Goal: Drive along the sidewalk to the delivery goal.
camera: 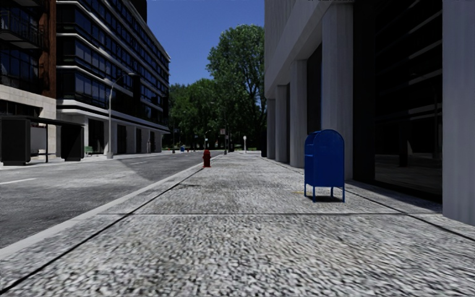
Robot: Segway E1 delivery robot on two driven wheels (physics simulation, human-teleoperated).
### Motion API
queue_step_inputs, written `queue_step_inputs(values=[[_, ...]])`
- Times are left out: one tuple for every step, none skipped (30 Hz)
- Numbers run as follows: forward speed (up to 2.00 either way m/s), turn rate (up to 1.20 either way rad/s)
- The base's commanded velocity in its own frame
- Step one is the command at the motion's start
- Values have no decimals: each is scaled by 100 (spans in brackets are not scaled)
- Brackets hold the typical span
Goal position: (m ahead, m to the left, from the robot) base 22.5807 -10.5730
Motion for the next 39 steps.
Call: queue_step_inputs(values=[[200, 0], [200, 0], [200, 0], [200, 0], [200, 0], [200, 0], [200, 0], [200, 0], [200, 0], [200, 0], [200, 0], [200, 0], [200, 0], [200, 0], [200, 0], [200, -10], [200, -19], [200, -19], [200, -21], [200, -22], [200, -22], [200, -22], [200, -22], [200, -22], [200, -22], [200, -22], [200, -23], [200, -24], [200, -24], [200, -24], [200, -24], [200, -25], [200, -25], [200, -25], [200, -25], [200, -25], [200, -25], [200, -25], [200, -25]])
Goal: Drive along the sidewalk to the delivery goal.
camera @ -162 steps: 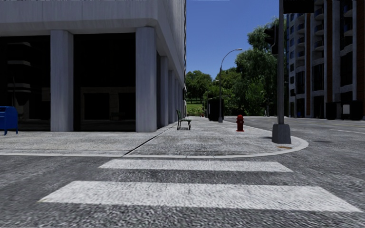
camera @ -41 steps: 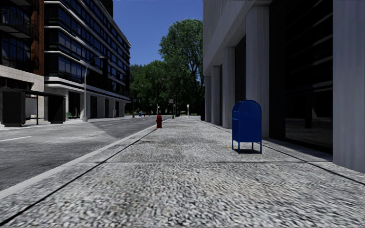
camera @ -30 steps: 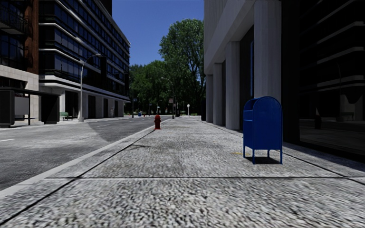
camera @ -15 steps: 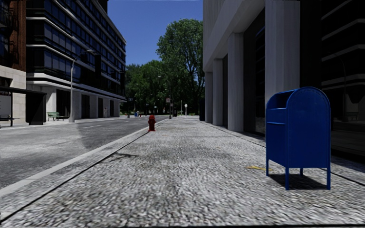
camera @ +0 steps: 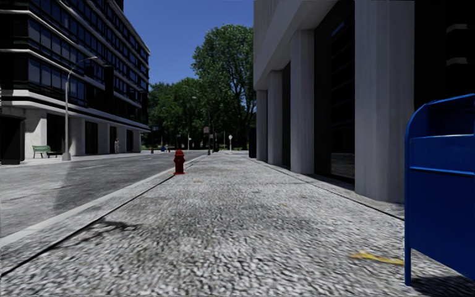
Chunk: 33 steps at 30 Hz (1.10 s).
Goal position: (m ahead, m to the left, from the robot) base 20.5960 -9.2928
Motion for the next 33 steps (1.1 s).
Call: queue_step_inputs(values=[[200, -25], [200, -25], [200, -22], [200, -22], [200, -1], [200, 0], [200, 0], [200, 0], [200, 0], [200, 0], [200, 0], [200, 0], [200, 0], [200, 0], [200, 0], [200, 0], [200, 0], [200, 0], [200, 0], [200, 0], [200, 0], [200, 0], [200, 0], [200, 0], [200, 0], [200, 0], [200, 0], [200, 0], [200, 0], [200, 0], [200, 0], [200, 0], [200, 0]])
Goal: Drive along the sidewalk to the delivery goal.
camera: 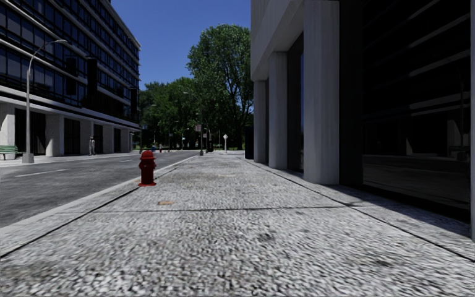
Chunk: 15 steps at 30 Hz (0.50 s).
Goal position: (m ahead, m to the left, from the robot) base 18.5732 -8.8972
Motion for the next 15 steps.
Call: queue_step_inputs(values=[[200, 0], [200, 0], [200, 0], [200, 0], [200, 0], [200, 0], [200, 0], [200, 0], [200, 0], [200, 0], [200, 0], [200, 0], [200, 0], [200, 0], [200, 0]])
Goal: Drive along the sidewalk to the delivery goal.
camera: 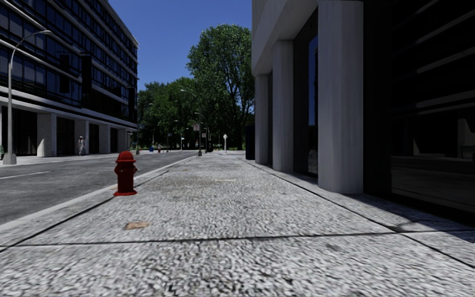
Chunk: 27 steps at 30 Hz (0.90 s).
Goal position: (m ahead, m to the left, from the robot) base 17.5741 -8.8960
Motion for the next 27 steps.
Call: queue_step_inputs(values=[[200, 0], [200, 0], [200, 0], [200, 0], [200, 0], [200, 0], [200, 0], [200, 0], [200, 0], [200, 0], [200, 0], [200, 0], [200, 0], [200, 0], [200, 0], [200, 0], [200, 0], [200, 0], [200, 0], [200, 0], [200, 0], [200, 0], [200, 0], [200, 0], [200, 0], [200, 0], [200, 0]])
